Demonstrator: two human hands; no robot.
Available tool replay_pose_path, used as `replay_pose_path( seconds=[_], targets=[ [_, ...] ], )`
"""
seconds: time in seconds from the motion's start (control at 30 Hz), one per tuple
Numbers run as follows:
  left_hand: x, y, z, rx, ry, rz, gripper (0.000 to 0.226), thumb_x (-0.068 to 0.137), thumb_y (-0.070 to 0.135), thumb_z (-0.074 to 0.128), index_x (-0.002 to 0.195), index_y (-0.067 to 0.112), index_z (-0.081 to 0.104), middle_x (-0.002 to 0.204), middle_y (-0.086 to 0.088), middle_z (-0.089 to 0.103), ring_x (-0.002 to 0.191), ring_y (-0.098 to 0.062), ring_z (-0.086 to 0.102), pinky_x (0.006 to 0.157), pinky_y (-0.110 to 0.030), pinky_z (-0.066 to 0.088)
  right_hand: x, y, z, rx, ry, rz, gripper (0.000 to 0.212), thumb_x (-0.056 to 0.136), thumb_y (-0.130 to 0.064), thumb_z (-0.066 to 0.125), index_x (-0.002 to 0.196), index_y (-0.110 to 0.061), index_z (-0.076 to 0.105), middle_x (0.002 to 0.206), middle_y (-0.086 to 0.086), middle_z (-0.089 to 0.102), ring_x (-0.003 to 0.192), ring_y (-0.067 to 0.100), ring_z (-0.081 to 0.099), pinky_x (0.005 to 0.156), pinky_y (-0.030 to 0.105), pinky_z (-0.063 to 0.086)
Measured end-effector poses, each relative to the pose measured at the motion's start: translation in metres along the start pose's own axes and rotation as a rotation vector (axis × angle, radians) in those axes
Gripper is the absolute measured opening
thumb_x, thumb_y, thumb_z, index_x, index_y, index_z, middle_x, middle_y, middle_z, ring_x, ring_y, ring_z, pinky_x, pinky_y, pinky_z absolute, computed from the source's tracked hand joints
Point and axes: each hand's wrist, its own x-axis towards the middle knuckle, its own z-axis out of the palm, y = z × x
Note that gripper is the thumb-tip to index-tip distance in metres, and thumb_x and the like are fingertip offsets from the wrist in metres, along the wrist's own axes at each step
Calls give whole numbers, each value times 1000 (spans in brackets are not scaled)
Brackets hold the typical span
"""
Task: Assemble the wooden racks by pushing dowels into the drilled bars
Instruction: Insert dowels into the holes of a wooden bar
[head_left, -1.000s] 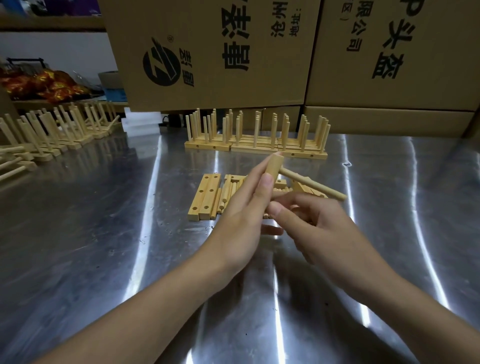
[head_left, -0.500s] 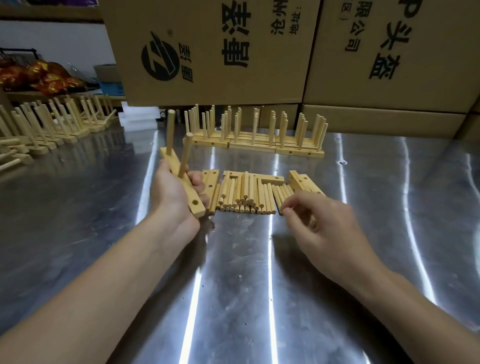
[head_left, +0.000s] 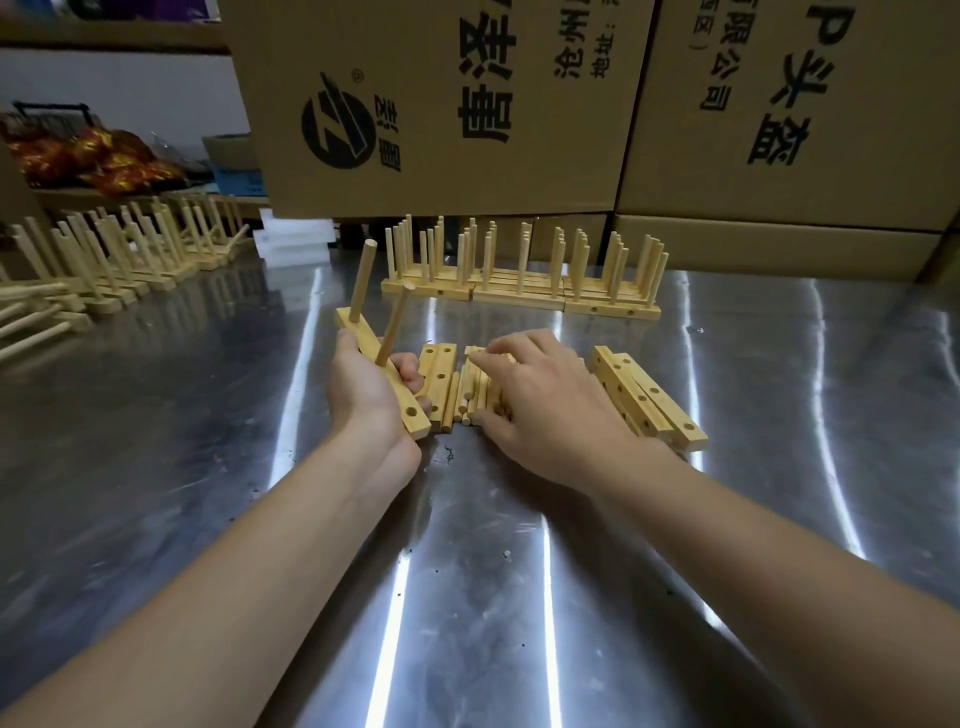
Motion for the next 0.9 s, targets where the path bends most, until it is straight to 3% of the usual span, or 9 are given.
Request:
replay_pose_path(
  seconds=[0.13,0.3,0.37,0.43,0.5,0.57,0.7,0.9],
  targets=[
    [3,0,0,8,-16,11,45,110,55,36,90,20,55,54,3,47,44,-11,40,40,-22,33,2,-6,8,-18,33,-64,39,101,-45,59,135,-28,65,135,-4,58,131,20,43,105,36,38],
    [1,-1,0,12,-39,14,45,110,56,37,91,18,54,54,3,46,45,-12,40,42,-23,32,-8,-10,-2,-141,123,-164,24,109,-35,48,124,-30,66,118,-10,65,114,17,54,96,35,37],
    [0,-2,0,12,-89,3,43,110,55,38,94,18,54,57,4,46,48,-11,40,43,-23,33,-18,-9,-11,30,266,-67,20,108,-33,55,118,-28,71,108,-13,71,104,14,62,93,36,42],
    [-3,-2,1,4,-159,-22,44,111,55,38,91,19,56,59,4,47,50,-11,40,44,-22,33,-30,-3,-19,458,416,124,12,104,-27,65,110,-26,75,97,-15,75,96,6,67,87,30,49],
    [-7,-2,3,-16,-228,-60,46,111,52,40,83,20,58,60,3,49,51,-10,41,45,-22,34,-41,4,-29,932,434,278,10,103,-20,67,107,-25,76,94,-9,78,96,9,73,81,22,55],
    [-11,-3,5,-43,-291,-101,46,111,50,41,79,20,58,61,3,51,52,-11,42,47,-22,34,-52,10,-34,1166,394,323,14,103,-15,67,107,-23,77,95,-2,80,96,11,76,77,17,55],
    [-22,-8,9,-100,-411,-167,38,109,45,46,82,19,57,65,1,50,54,-11,44,54,-24,35,-70,14,-30,1273,399,334,17,102,-10,66,109,-19,78,94,4,80,93,12,76,75,15,53],
    [-29,-10,11,-174,-485,-202,35,108,40,44,83,20,57,69,2,47,58,-12,45,60,-26,41,-79,15,-25,1211,351,336,17,102,-8,66,109,-19,78,95,1,81,94,11,76,77,14,53]
  ],
)
